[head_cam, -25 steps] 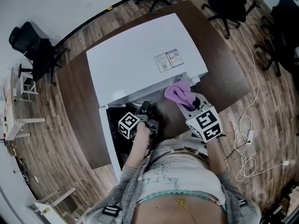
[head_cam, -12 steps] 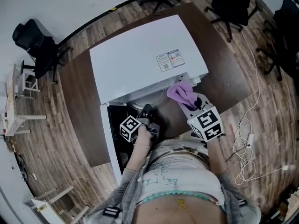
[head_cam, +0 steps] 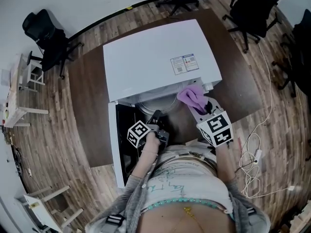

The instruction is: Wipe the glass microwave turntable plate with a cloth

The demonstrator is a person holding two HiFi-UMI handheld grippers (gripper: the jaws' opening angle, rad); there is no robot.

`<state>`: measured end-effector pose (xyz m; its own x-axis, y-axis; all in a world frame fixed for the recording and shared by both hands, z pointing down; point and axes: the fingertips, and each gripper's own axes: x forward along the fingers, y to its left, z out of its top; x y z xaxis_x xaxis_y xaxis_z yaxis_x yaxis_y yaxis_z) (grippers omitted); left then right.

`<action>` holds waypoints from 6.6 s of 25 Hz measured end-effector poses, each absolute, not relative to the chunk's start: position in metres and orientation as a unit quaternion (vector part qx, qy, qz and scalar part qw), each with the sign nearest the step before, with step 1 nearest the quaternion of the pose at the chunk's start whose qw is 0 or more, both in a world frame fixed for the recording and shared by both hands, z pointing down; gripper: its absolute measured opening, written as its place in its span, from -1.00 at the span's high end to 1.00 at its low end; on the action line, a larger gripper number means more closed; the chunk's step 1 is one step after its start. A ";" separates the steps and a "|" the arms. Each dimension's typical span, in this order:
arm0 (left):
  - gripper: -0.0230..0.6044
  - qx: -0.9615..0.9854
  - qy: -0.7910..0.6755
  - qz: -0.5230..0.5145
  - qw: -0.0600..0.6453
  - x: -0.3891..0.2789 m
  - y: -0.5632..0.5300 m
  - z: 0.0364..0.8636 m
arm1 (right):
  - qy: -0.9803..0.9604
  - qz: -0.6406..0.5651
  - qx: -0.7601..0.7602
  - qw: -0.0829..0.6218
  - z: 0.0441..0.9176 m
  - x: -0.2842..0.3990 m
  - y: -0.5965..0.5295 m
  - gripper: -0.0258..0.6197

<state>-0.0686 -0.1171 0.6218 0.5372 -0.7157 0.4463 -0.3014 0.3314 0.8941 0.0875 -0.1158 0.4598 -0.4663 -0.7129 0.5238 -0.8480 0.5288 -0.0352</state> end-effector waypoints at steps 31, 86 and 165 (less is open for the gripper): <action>0.69 0.554 -0.450 -0.151 0.684 -0.069 -0.084 0.635 | -0.851 0.142 0.439 0.250 0.467 0.091 -0.127 0.57; 0.63 0.549 -0.599 -0.008 0.583 -0.082 -0.053 0.671 | -0.887 0.116 0.320 0.311 0.508 0.092 -0.115 0.57; 0.61 0.710 -0.451 0.237 0.487 -0.084 -0.051 0.670 | -0.788 -0.026 0.341 0.511 0.628 -0.020 -0.151 0.56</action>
<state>-0.0840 -0.0508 0.6699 0.4815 -0.4089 0.7752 -0.8704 -0.1193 0.4777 -0.0199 -0.1506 0.6275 -0.2444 -0.5647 0.7882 -0.5122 0.7654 0.3896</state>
